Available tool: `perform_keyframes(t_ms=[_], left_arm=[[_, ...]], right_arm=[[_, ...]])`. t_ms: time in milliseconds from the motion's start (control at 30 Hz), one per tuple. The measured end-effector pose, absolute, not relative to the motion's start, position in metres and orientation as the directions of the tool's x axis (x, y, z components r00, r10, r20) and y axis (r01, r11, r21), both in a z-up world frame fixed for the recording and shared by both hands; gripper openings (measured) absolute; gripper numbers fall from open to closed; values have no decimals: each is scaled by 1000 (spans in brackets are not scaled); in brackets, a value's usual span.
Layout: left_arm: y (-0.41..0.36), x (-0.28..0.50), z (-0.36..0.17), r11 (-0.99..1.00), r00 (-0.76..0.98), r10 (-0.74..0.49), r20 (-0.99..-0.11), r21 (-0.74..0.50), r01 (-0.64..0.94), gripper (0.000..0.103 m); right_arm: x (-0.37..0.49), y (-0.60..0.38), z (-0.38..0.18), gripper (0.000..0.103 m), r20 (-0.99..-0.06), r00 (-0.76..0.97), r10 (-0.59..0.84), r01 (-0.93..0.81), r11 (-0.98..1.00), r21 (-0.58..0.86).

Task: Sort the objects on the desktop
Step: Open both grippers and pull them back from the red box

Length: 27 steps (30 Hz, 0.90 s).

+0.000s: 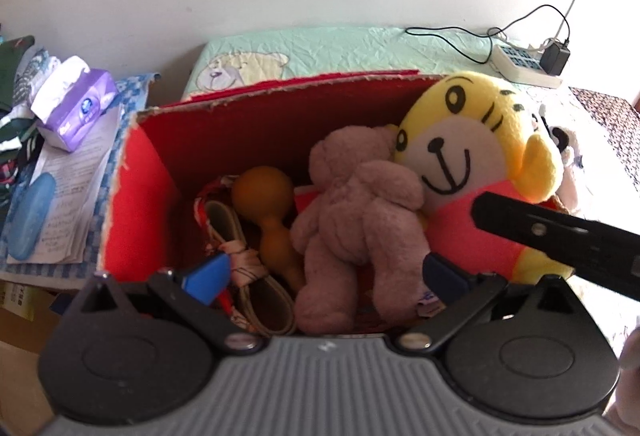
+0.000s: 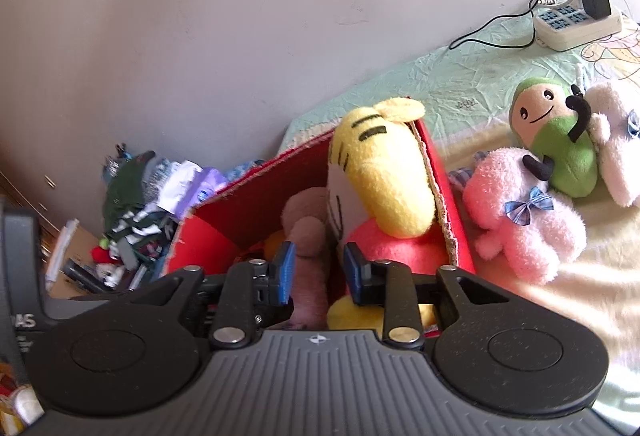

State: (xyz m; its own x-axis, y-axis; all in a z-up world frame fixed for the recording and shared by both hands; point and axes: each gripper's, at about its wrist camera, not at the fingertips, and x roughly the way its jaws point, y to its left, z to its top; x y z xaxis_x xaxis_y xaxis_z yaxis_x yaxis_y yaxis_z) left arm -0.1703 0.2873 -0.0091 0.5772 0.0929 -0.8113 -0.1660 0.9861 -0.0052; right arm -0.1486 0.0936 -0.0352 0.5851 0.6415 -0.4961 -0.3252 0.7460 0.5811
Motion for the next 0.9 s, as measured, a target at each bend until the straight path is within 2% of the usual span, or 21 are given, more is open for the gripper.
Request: perform_keyframes(t_ms=[100, 267, 567, 900], left_arm=[[289, -171, -7, 983, 572, 112, -812, 5, -185, 102], [295, -173, -6, 977, 574, 120, -810, -7, -215, 102], [300, -173, -11, 969, 567, 118, -815, -30, -245, 102], [300, -182, -1, 927, 555, 258, -791, 40, -374, 102]], right_arm=[[-157, 97, -31, 40, -490, 599, 634, -349, 757, 552], [-160, 101, -30, 40, -506, 615, 605, -350, 784, 512], [-161, 97, -36, 39, -486, 625, 611, -349, 775, 526], [-149, 91, -36, 40, -475, 567, 672, -390, 728, 563]])
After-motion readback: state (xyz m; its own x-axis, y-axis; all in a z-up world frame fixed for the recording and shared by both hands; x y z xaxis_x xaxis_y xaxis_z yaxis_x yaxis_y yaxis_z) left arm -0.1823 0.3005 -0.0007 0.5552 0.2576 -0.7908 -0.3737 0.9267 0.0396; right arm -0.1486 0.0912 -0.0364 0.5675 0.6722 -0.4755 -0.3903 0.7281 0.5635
